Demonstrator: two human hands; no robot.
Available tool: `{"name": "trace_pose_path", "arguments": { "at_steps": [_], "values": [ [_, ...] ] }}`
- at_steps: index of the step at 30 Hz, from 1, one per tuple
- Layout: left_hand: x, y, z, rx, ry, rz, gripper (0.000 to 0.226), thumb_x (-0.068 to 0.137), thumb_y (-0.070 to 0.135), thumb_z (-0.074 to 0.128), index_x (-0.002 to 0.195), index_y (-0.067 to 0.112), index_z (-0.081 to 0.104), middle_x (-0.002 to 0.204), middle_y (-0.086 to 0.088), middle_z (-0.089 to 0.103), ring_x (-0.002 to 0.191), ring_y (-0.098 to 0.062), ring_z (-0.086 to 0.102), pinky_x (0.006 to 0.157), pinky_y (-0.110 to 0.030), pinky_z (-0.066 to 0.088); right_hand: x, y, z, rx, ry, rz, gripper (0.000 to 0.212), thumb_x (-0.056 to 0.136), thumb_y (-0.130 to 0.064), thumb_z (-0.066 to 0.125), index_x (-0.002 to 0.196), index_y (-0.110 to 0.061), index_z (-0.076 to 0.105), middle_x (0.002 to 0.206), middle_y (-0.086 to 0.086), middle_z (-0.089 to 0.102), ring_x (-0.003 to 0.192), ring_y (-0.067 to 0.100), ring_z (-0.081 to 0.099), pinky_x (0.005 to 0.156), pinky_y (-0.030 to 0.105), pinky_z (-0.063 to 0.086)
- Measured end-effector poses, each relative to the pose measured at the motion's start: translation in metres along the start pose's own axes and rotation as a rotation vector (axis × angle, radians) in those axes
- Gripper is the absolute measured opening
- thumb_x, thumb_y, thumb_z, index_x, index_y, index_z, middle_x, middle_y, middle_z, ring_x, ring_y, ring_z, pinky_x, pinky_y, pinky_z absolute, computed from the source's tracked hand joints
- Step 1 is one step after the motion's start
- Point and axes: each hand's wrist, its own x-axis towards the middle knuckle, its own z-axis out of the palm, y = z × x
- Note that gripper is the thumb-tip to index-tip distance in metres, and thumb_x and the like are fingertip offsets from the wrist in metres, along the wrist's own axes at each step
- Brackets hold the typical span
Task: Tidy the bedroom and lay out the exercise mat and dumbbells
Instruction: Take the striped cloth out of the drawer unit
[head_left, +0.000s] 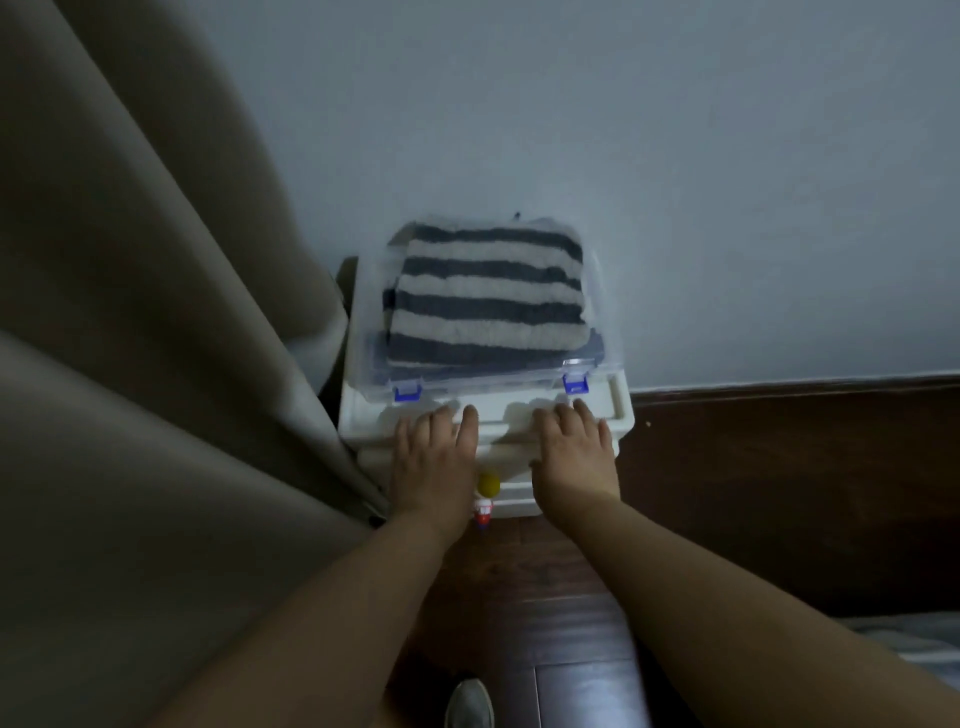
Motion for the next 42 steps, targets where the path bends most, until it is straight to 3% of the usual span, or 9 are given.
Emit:
{"name": "trace_pose_path", "arguments": {
  "at_steps": [4,7,11,17,20,26,30,35,42],
  "values": [
    [-0.007,-0.007,-0.049,-0.196,0.040,-0.083,0.068,0.091,0.038,0.048,0.148,0.027,0.013,0.150,-0.005,0.020,0.134,-0.024,0.026,0.112,-0.039,0.025,-0.011,0.001,-0.055,0.105,0.027,0.025,0.050,0.088,-0.023,0.051,0.137,-0.020,0.040,0.136,0.008,0.042,0.124,0.027,0.037,0.101,0.036,0.034],
    [0.007,-0.015,-0.086,-0.359,0.071,-0.166,0.065,0.093,0.043,0.045,0.147,0.028,0.013,0.152,-0.004,0.016,0.138,-0.024,0.022,0.112,-0.039,0.025,-0.004,0.007,-0.096,0.169,0.102,0.052,0.045,0.091,-0.030,0.052,0.133,-0.018,0.043,0.135,0.009,0.041,0.124,0.027,0.036,0.100,0.037,0.037],
    [0.040,-0.025,-0.121,-0.425,0.102,-0.313,0.060,0.092,0.042,0.047,0.144,0.023,0.023,0.144,-0.008,0.029,0.131,-0.027,0.033,0.106,-0.043,0.036,0.022,0.013,-0.131,0.269,0.133,0.105,0.049,0.094,-0.034,0.048,0.137,-0.012,0.038,0.135,0.013,0.040,0.123,0.029,0.036,0.102,0.039,0.037],
    [0.088,-0.031,-0.136,-0.512,-0.080,-0.551,0.047,0.093,0.045,0.045,0.133,0.024,0.032,0.131,-0.010,0.043,0.116,-0.032,0.047,0.087,-0.046,0.047,0.080,0.011,-0.146,0.432,-0.014,0.186,0.045,0.095,-0.039,0.044,0.129,-0.012,0.039,0.128,0.014,0.043,0.116,0.029,0.041,0.097,0.040,0.038],
    [0.112,-0.035,-0.132,-0.585,-0.158,-0.601,0.049,0.094,0.048,0.039,0.136,0.025,0.027,0.126,-0.012,0.046,0.106,-0.032,0.052,0.076,-0.041,0.048,0.105,0.009,-0.141,0.515,-0.098,0.204,0.045,0.093,-0.041,0.044,0.130,-0.014,0.038,0.126,0.013,0.044,0.109,0.028,0.046,0.093,0.041,0.042],
    [0.140,-0.035,-0.107,-0.622,-0.311,-0.693,0.071,0.092,0.058,0.035,0.148,0.024,0.009,0.136,-0.017,0.040,0.114,-0.037,0.048,0.092,-0.047,0.047,0.127,0.003,-0.119,0.494,-0.243,0.186,0.061,0.092,-0.044,0.048,0.141,-0.015,0.024,0.133,0.014,0.039,0.117,0.030,0.044,0.100,0.043,0.042],
    [0.148,-0.026,-0.101,-0.614,-0.277,-0.651,0.069,0.093,0.049,0.045,0.148,0.023,0.011,0.142,-0.015,0.033,0.121,-0.036,0.043,0.100,-0.050,0.041,0.128,-0.005,-0.120,0.502,-0.267,0.175,0.068,0.094,-0.035,0.050,0.146,-0.014,0.014,0.140,0.014,0.031,0.121,0.032,0.044,0.102,0.043,0.042],
    [0.157,-0.011,-0.127,-0.674,-0.254,-0.484,0.061,0.094,0.024,0.049,0.147,0.025,0.018,0.140,-0.011,0.035,0.115,-0.032,0.048,0.100,-0.045,0.043,0.125,0.004,-0.144,0.488,-0.221,0.181,0.059,0.094,-0.019,0.046,0.146,-0.016,0.019,0.139,0.017,0.039,0.121,0.033,0.047,0.103,0.042,0.040],
    [0.203,0.091,-0.199,-0.687,-0.160,-0.141,0.054,0.089,0.013,0.053,0.139,0.016,0.034,0.134,-0.013,0.037,0.116,-0.035,0.050,0.101,-0.041,0.042,0.109,0.083,-0.220,0.504,0.067,0.354,0.062,0.090,-0.012,0.045,0.147,-0.019,0.022,0.136,0.016,0.043,0.118,0.035,0.049,0.098,0.040,0.041]
  ]
}}
